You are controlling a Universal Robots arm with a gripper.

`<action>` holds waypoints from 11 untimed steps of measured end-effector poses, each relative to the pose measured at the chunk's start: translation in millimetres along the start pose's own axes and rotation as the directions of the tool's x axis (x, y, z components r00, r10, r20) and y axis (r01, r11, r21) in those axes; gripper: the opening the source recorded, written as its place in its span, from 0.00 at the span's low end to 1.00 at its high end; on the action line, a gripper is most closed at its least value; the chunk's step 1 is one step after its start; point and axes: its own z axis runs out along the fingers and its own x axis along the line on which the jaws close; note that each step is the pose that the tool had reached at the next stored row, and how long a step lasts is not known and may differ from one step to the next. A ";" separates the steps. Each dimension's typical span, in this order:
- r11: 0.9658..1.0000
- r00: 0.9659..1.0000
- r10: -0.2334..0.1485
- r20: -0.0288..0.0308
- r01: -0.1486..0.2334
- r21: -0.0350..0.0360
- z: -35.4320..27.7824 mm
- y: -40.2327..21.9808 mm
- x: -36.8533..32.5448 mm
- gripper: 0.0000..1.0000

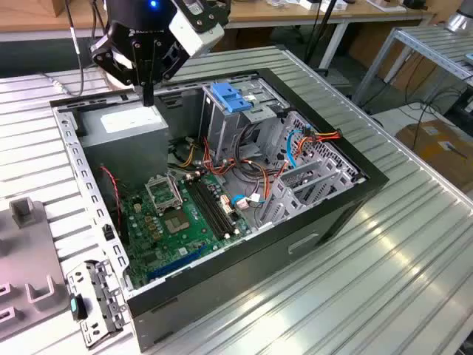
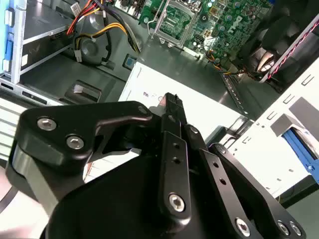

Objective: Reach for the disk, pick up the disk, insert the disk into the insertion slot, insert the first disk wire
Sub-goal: 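Reach for the disk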

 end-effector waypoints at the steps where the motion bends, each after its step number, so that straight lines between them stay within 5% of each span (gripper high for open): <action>1: 1.000 1.000 0.000 0.000 0.000 0.000 0.0 0.0 0.0 0.11; 11: 1.000 1.000 0.000 0.000 0.000 0.000 0.0 -0.3 3.5 0.11</action>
